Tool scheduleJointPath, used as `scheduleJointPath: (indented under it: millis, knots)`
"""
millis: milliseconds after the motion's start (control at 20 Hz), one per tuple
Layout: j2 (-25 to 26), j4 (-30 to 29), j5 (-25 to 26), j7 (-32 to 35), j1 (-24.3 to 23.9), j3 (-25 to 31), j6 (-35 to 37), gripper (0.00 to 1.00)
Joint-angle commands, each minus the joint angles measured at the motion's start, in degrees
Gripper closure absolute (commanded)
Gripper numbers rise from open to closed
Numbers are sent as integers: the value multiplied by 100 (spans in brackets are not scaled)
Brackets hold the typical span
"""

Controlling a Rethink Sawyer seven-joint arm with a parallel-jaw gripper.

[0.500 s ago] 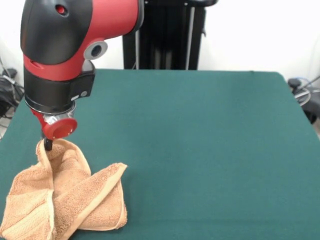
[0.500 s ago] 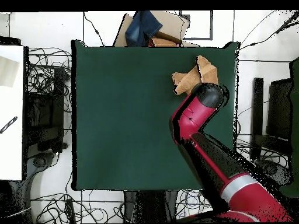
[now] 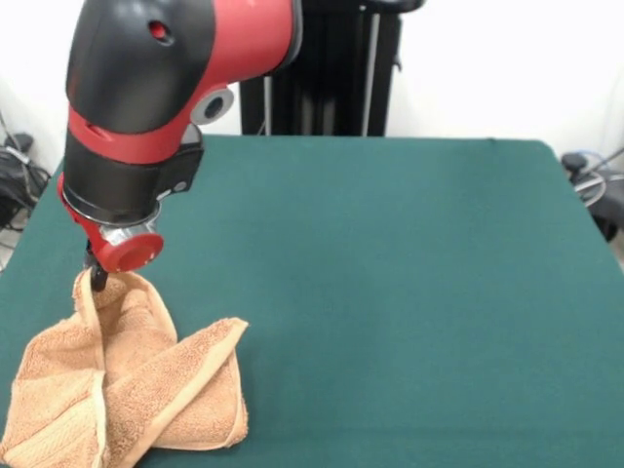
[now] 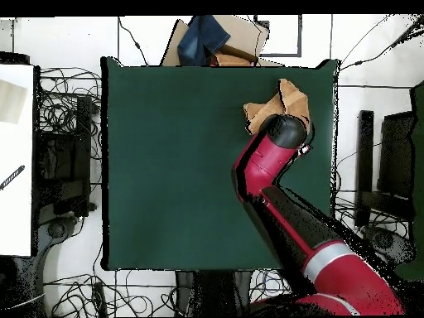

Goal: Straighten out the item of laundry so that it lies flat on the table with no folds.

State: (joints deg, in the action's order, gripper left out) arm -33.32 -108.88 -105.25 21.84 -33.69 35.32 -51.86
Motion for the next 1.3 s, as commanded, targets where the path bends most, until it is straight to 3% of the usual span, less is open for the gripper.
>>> scheduleJointPath:
  millis: [50, 450, 700, 1300]
  knots:
    - [173, 43, 73, -807, 201, 85, -344, 100]
    - [143, -8, 187, -839, 109, 67, -191, 100]
    - [152, -181, 1154, 211, 235, -418, 483, 100]
    - [-15, -566, 855, 704, 244, -237, 588, 100]
